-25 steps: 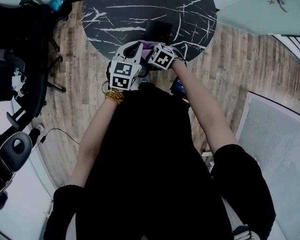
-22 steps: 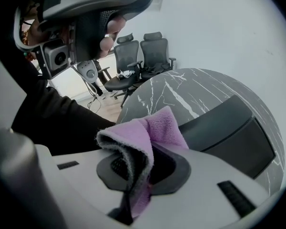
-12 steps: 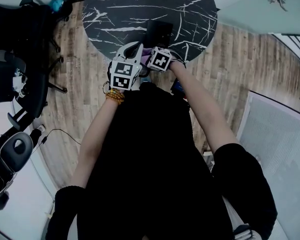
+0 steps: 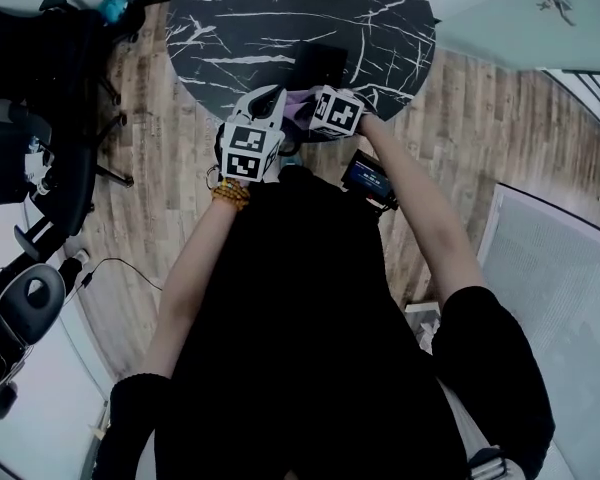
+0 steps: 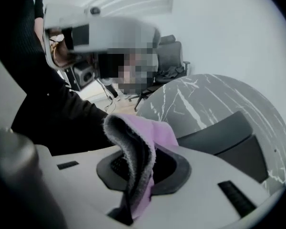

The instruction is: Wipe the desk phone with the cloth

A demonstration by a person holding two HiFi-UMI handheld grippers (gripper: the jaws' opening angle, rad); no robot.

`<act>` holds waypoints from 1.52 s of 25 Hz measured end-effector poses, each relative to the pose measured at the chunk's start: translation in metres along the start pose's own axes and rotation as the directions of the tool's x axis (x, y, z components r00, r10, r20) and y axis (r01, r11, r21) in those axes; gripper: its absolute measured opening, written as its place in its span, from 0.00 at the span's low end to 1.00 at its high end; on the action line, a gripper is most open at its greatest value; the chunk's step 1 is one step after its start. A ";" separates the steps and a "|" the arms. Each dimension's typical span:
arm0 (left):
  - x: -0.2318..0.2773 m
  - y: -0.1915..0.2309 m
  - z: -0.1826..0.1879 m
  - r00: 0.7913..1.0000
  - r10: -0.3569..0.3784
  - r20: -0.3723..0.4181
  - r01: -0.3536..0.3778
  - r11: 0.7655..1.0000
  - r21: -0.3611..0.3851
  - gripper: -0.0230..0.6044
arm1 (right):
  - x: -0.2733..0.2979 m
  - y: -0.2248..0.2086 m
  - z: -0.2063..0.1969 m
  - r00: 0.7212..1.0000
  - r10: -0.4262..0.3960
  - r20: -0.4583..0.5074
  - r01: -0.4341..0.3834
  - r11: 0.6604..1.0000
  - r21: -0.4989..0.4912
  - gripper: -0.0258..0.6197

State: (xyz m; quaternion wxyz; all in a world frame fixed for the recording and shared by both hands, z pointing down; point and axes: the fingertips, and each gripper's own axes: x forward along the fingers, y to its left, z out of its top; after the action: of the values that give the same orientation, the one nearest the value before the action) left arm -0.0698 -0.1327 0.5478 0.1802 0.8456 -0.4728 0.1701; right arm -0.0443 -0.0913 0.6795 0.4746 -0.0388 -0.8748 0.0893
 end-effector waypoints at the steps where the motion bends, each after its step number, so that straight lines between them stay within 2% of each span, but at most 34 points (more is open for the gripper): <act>1: 0.001 -0.001 0.000 1.000 -0.002 -0.002 0.002 1.000 -0.001 0.07 | -0.010 -0.009 0.006 1.000 -0.016 0.027 0.016 1.000 -0.004 0.13; 4: 0.005 -0.005 -0.001 1.000 -0.012 -0.007 0.012 1.000 -0.003 0.07 | -0.050 -0.047 0.025 0.986 -0.132 0.102 0.133 0.991 0.001 0.13; 6: 0.008 -0.007 0.000 1.000 -0.019 -0.007 0.019 1.000 0.000 0.07 | -0.081 -0.079 0.037 0.953 -0.267 0.145 0.269 0.963 0.007 0.13; 8: 0.011 -0.010 0.002 1.000 -0.024 -0.007 0.024 1.000 0.003 0.07 | -0.112 -0.111 0.048 0.899 -0.396 0.189 0.399 0.917 0.019 0.13; 10: 0.013 -0.012 0.003 1.000 -0.029 -0.009 0.029 1.000 0.006 0.07 | -0.142 -0.136 0.058 0.830 -0.509 0.229 0.519 0.855 0.021 0.13; 13: 0.014 -0.015 0.001 0.999 -0.035 -0.016 0.035 0.999 0.009 0.07 | -0.174 -0.158 0.066 0.707 -0.666 0.238 0.692 0.721 -0.040 0.13; 14: 0.015 -0.016 0.000 0.999 -0.037 -0.018 0.037 0.999 0.009 0.07 | -0.178 -0.162 0.065 0.677 -0.700 0.228 0.728 0.681 -0.074 0.13; 15: 0.015 -0.016 0.000 0.999 -0.037 -0.020 0.037 0.999 0.009 0.07 | -0.176 -0.163 0.061 0.662 -0.719 0.210 0.747 0.656 -0.107 0.13; 16: 0.016 -0.016 0.000 0.999 -0.037 -0.020 0.037 0.999 0.009 0.07 | -0.170 -0.162 0.056 0.664 -0.724 0.187 0.747 0.650 -0.137 0.13; 17: 0.016 -0.016 0.000 0.999 -0.037 -0.020 0.037 0.999 0.009 0.07 | -0.160 -0.159 0.050 0.680 -0.715 0.162 0.733 0.660 -0.162 0.13; 20: 0.018 -0.017 0.001 0.999 -0.037 -0.022 0.037 0.999 0.010 0.07 | -0.123 -0.147 0.029 0.754 -0.650 0.091 0.654 0.733 -0.189 0.13; 22: 0.018 -0.018 0.000 0.999 -0.037 -0.025 0.037 0.999 0.011 0.07 | -0.102 -0.139 0.017 0.802 -0.595 0.055 0.596 0.789 -0.147 0.13; 24: 0.019 -0.019 -0.002 0.999 -0.038 -0.029 0.038 0.999 0.011 0.07 | -0.088 -0.135 0.009 0.831 -0.556 0.030 0.556 0.826 -0.099 0.13; 29: 0.021 -0.019 -0.004 0.999 -0.038 -0.032 0.038 0.999 0.004 0.07 | -0.076 -0.134 0.003 0.858 -0.514 0.015 0.514 0.858 -0.015 0.13; 35: 0.023 -0.019 -0.003 0.999 -0.037 -0.031 0.037 0.999 0.000 0.07 | -0.071 -0.133 0.002 0.876 -0.482 0.001 0.481 0.873 0.078 0.13; 38: 0.025 -0.019 -0.005 0.999 -0.037 -0.033 0.037 0.999 0.001 0.07 | -0.068 -0.130 0.002 0.885 -0.465 -0.006 0.464 0.882 0.089 0.13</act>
State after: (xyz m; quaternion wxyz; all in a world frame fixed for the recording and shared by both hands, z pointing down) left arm -0.0418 -0.1398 0.5607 0.1905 0.8515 -0.4537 0.1810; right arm -0.0061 -0.2296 0.6476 0.4767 0.1934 -0.8575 0.0119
